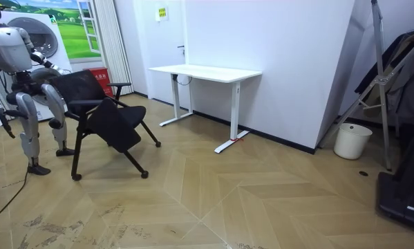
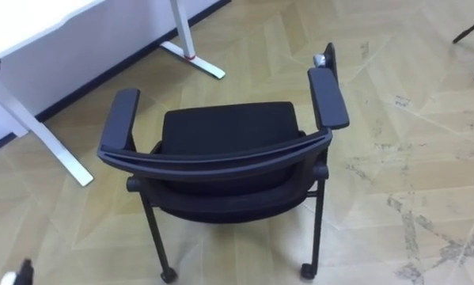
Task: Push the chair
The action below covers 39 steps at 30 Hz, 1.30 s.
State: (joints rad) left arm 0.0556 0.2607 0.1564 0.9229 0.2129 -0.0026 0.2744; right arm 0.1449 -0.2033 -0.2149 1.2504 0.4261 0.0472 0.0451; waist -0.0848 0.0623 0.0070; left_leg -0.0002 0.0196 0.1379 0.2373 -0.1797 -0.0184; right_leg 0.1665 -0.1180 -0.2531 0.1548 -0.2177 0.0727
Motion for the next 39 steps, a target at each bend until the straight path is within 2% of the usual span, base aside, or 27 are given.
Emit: queue_joint_path(at_steps=[2,4,5,8,11,13,15,18,22,25,28,30,34,39], left_arm=[[-0.018,0.017,0.003,-0.003,0.036,0.001,0.001,0.00],[-0.020,0.027,0.012,-0.033,0.069,0.004,0.008,0.00],[-0.020,0.027,0.019,-0.058,0.079,0.004,0.015,0.00],[-0.021,0.027,0.023,-0.124,0.101,0.007,0.021,0.00],[-0.028,0.029,0.040,-0.219,0.149,0.015,0.026,0.00],[-0.049,0.030,0.042,-0.239,0.190,0.021,0.028,0.00],[-0.063,0.029,0.041,-0.321,0.255,0.053,0.026,0.00],[-0.067,0.029,0.030,-0.445,0.262,0.064,0.026,0.00],[-0.065,0.027,0.003,-0.497,0.286,0.079,0.017,0.00],[-0.065,0.025,-0.005,-0.525,0.312,0.094,-0.005,0.00],[-0.065,0.026,-0.028,-0.609,0.372,0.127,-0.030,0.00],[-0.065,0.029,-0.053,-0.651,0.414,0.130,-0.044,0.00],[-0.065,0.030,-0.106,-0.713,0.486,0.148,-0.084,0.00],[-0.066,0.030,-0.132,-0.761,0.548,0.177,-0.129,0.00]], right_arm=[[-0.003,-0.001,-0.004,0.000,0.001,0.000,0.000,0.00],[-0.004,-0.001,-0.004,-0.001,0.001,0.001,0.001,0.00],[-0.006,-0.001,-0.004,0.000,0.004,0.004,0.002,0.00],[-0.009,0.003,-0.003,0.001,0.004,0.011,0.002,0.00],[-0.019,0.005,-0.004,0.005,0.004,0.017,0.002,0.00],[-0.027,0.002,-0.005,0.018,0.004,0.019,0.001,0.00],[-0.032,0.004,-0.004,0.018,0.005,0.020,0.005,0.00],[-0.034,0.004,-0.002,0.033,0.016,0.021,0.011,0.00],[-0.027,0.004,0.001,0.036,0.037,0.033,0.021,0.00],[-0.027,0.006,0.006,0.043,0.035,0.041,0.023,0.00],[-0.028,0.006,0.023,0.047,0.037,0.042,0.023,0.00],[-0.037,0.006,0.037,0.048,0.037,0.043,0.021,0.00],[-0.060,0.006,0.045,0.060,0.039,0.041,0.011,0.00],[-0.064,0.006,0.058,0.066,0.042,0.042,-0.002,0.00]], waist=[[0.000,0.005,0.0029],[0.001,0.012,-0.0016],[0.002,0.011,-0.0007],[0.003,0.019,-0.0063],[0.004,0.016,-0.0046],[0.005,0.013,-0.0054],[0.005,0.010,-0.0078],[-0.001,0.015,-0.0100],[-0.013,0.023,-0.0109],[-0.025,0.027,-0.0081],[-0.032,0.017,-0.0016],[-0.033,0.010,0.0027],[-0.045,0.004,0.0018],[-0.051,0.006,0.0002]], left_leg=[[0.009,0.000,0.000,-0.004,0.000,0.000],[0.013,0.000,-0.001,-0.009,0.000,0.000],[0.012,0.000,-0.003,-0.008,0.000,0.000],[0.008,-0.001,-0.005,-0.004,0.000,-0.001],[0.001,-0.001,-0.011,0.002,-0.001,-0.001],[0.000,-0.001,-0.013,0.002,-0.001,-0.001],[-0.004,-0.001,-0.021,0.006,-0.001,-0.001],[-0.008,-0.002,-0.029,0.010,-0.001,-0.001],[-0.004,-0.002,-0.030,0.003,0.000,-0.002],[-0.005,-0.002,-0.030,0.001,0.001,-0.003],[-0.007,-0.002,-0.030,0.001,0.001,-0.002],[-0.011,-0.003,-0.030,0.002,0.001,-0.002],[-0.036,-0.003,-0.029,0.010,0.001,-0.002],[-0.038,-0.003,-0.028,0.013,0.001,-0.002]], right_leg=[[0.007,0.000,0.000,-0.001,0.000,0.000],[0.007,0.001,0.001,-0.002,0.000,0.000],[0.008,0.001,-0.002,-0.002,0.000,0.000],[0.009,0.001,-0.006,-0.002,0.000,0.000],[0.007,0.000,-0.017,-0.001,0.000,0.000],[0.007,0.000,-0.018,-0.001,0.000,0.000],[0.007,0.003,-0.017,-0.001,0.000,0.000],[0.010,0.004,-0.022,-0.001,0.000,0.000],[0.011,0.004,-0.024,-0.002,0.000,0.000],[0.008,0.004,-0.024,-0.003,0.000,0.000],[0.007,0.003,-0.025,-0.004,0.000,0.000],[0.004,0.003,-0.024,-0.004,0.000,0.000],[-0.012,0.003,-0.023,-0.003,0.000,0.000],[-0.016,0.002,-0.021,-0.003,0.000,0.000]], base=[[0.00],[0.00],[0.05],[0.06],[0.06],[0.02],[0.07],[0.07],[0.01],[0.00],[0.00],[0.00],[0.00],[0.00]])
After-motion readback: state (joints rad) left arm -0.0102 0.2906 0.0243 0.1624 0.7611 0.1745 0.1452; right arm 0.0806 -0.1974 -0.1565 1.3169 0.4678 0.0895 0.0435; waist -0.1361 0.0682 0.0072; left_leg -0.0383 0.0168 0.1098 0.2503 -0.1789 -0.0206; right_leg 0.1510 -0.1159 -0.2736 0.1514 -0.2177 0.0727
